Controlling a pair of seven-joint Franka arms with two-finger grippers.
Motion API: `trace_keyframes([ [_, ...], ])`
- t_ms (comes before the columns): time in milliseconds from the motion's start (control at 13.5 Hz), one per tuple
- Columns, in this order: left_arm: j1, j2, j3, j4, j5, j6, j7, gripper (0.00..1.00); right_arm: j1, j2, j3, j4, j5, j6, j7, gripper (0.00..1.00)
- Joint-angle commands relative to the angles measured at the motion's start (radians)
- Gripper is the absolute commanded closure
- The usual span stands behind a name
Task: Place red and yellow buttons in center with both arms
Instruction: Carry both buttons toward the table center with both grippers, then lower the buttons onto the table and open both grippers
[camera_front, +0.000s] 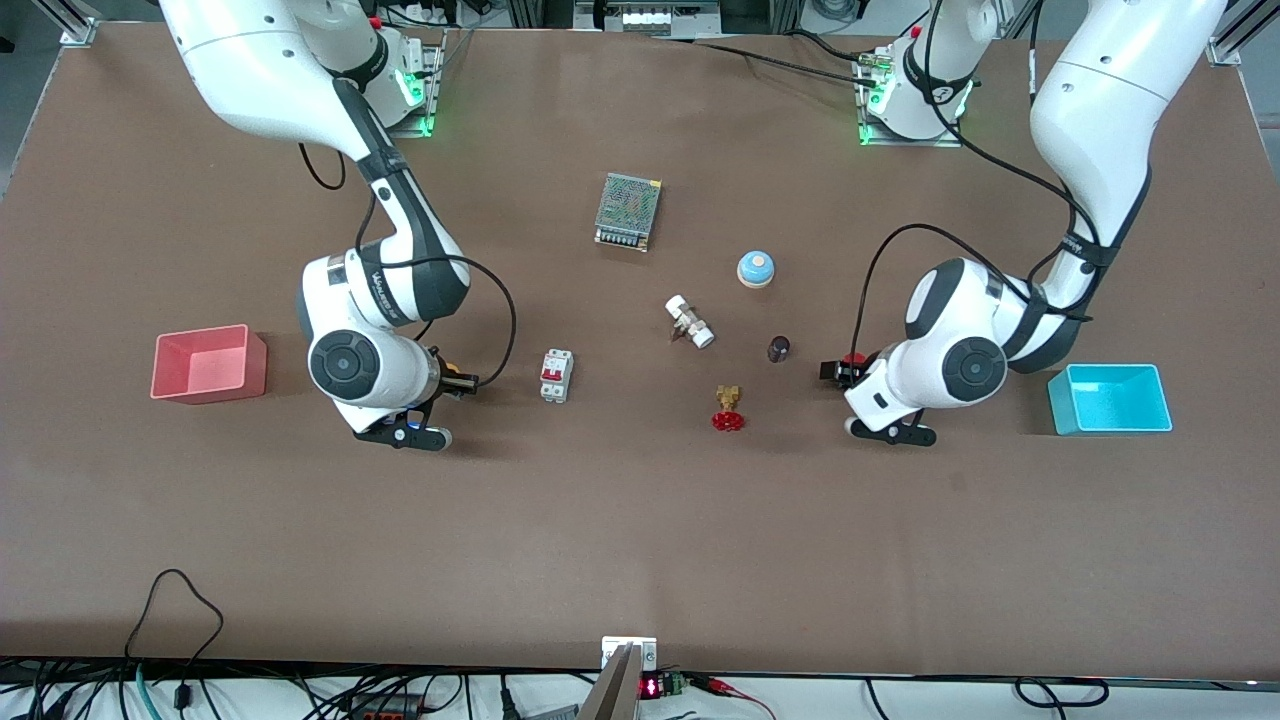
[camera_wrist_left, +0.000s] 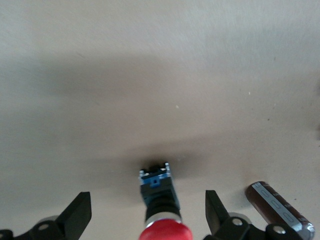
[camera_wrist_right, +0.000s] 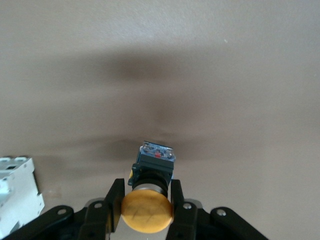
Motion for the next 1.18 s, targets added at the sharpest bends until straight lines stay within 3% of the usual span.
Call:
trace_keyframes([
  [0,0.021,-0.075,-0.001,0.058,0.03,-0.106,-0.01,0.0,0.009,0.027,-0.007,0.031,0.02,-0.007,0.036,0.92],
  [148,0.032,-0.089,-0.004,0.169,0.028,-0.233,-0.016,0.0,0.01,0.032,-0.007,0.031,0.019,-0.007,0.032,0.91],
  [222,0.033,-0.106,-0.007,0.229,0.028,-0.307,-0.01,0.0,0.01,0.032,-0.007,0.031,0.02,-0.007,0.03,0.74],
  [295,0.033,-0.124,-0.007,0.284,0.028,-0.373,-0.004,0.0,0.01,0.032,-0.007,0.031,0.02,-0.007,0.036,0.18],
  [369,0.039,-0.136,-0.006,0.349,0.028,-0.449,-0.003,0.0,0.01,0.03,-0.007,0.031,0.019,-0.007,0.035,0.0],
  [739,0.105,-0.155,-0.015,0.602,0.027,-0.713,0.002,0.0,0.012,0.017,-0.014,0.118,0.014,-0.039,0.021,0.0],
  [886,0.105,-0.175,-0.012,0.622,0.024,-0.795,0.057,0.0,0.001,-0.04,-0.017,0.147,0.012,-0.088,0.011,0.0],
  [1108,0.107,-0.176,-0.001,0.624,0.028,-0.802,0.167,0.0,-0.031,-0.173,-0.019,0.149,0.017,-0.097,-0.022,0.0],
])
